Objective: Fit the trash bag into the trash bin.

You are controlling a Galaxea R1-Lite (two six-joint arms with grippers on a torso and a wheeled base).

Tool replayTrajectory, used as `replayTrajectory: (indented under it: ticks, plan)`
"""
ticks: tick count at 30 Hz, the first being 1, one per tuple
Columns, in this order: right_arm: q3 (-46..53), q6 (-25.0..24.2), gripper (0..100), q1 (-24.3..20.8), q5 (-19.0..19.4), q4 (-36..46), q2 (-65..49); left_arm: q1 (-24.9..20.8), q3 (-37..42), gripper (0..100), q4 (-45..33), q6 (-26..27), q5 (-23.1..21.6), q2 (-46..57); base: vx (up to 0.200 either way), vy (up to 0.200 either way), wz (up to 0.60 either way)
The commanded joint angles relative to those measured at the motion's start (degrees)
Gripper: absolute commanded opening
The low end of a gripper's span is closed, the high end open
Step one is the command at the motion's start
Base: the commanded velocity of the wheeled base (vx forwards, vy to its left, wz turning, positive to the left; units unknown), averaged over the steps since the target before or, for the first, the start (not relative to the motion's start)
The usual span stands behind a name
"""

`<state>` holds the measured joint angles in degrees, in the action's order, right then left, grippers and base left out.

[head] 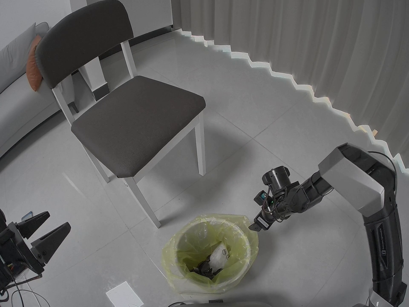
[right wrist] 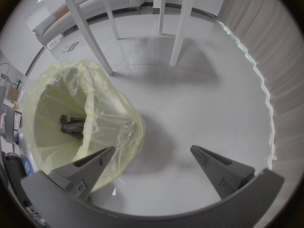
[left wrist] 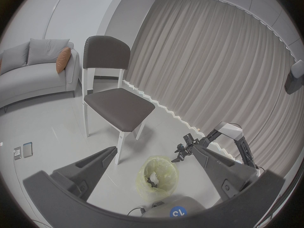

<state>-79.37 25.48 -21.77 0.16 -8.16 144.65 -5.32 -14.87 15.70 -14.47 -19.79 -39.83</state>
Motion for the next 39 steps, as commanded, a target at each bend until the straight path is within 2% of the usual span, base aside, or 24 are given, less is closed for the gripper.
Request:
replayTrajectory:
  ticks: [1, 11, 16, 20, 22, 30, 33, 35, 39]
  plan:
    - [7.21, 0.45, 100, 1.82, 0.02, -1.07, -8.95, -0.05, 0.63, 100, 0.03, -0.12, -0.08, 0.63, 0.000, 0.000, 0.00]
    - [21.10, -0.08, 100, 2.79, 0.02, -7.40, -24.07, -0.05, 1.16, 100, -0.06, -0.56, -0.08, 2.56, 0.000, 0.000, 0.00]
    - [28.13, -0.96, 100, 2.96, -0.25, -9.86, -35.93, 0.31, 2.30, 100, -0.14, -0.30, 0.19, 4.85, 0.000, 0.000, 0.00]
    - [29.80, -3.42, 100, 2.96, -0.25, -10.04, -41.65, 0.22, 2.13, 100, -0.14, -0.12, 0.10, 6.78, 0.000, 0.000, 0.00]
    - [32.79, -5.97, 100, 2.96, -0.16, -9.77, -48.85, 0.22, 2.13, 100, -0.06, 0.41, 0.19, 7.92, 0.000, 0.000, 0.00]
    - [39.91, -6.14, 100, 3.84, -0.25, -9.60, -64.50, 0.22, 1.95, 100, -0.32, 1.11, 0.10, 11.97, 0.000, 0.000, 0.00]
    - [44.66, -6.32, 100, 4.99, -0.16, -9.60, -73.99, 0.04, 2.66, 100, -0.94, 1.11, -0.17, 15.13, 0.000, 0.000, 0.00]
    - [45.71, -6.49, 100, 5.25, -0.16, -9.60, -75.84, 0.13, 3.01, 100, -0.85, 1.11, -0.17, 15.39, 0.000, 0.000, 0.00]
    - [50.46, -9.66, 100, 7.01, -0.07, -9.42, -84.71, 0.22, 3.62, 100, -0.85, 1.11, -0.17, 17.50, 0.000, 0.000, 0.00]
